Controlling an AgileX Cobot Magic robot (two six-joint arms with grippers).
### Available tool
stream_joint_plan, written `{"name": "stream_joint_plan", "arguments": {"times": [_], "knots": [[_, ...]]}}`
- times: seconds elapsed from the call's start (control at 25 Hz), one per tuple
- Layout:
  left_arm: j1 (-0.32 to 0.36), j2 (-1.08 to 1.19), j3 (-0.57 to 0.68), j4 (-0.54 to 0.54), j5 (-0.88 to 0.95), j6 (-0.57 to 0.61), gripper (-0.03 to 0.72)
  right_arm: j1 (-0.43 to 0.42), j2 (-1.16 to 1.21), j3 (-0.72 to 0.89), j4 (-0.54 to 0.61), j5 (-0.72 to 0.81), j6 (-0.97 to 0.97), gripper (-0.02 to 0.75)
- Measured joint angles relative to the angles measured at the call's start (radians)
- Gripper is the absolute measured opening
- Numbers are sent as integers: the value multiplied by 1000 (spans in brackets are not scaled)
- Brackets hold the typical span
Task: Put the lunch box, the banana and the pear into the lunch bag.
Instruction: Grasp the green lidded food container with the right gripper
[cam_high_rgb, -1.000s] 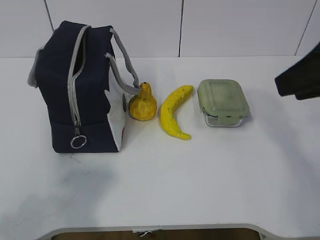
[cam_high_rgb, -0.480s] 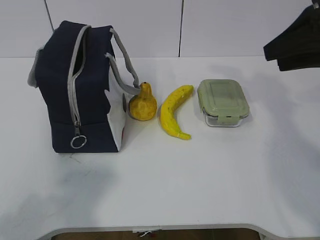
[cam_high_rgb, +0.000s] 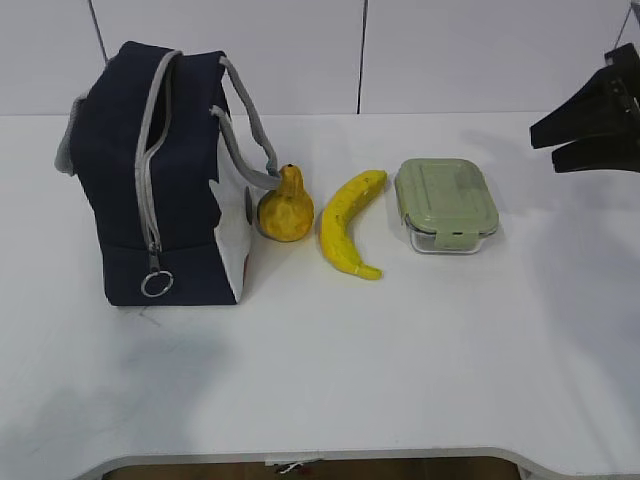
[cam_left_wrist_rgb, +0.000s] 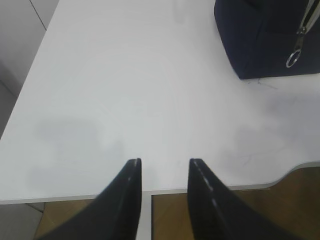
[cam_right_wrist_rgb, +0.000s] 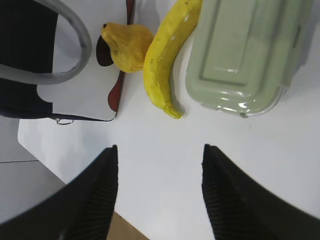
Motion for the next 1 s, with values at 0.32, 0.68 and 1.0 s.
{"name": "stream_joint_plan", "arguments": {"times": [0.32, 0.68, 1.0], "knots": [[0, 0, 0, 0, 0, 0, 243, 0, 136, -149, -68, -2, -2, 435], [0, 0, 0, 0, 0, 0, 243, 0, 232, -261, -83, -2, 106, 523], [0, 0, 0, 0, 0, 0, 243, 0, 363, -355, -76, -2, 116, 552]]}}
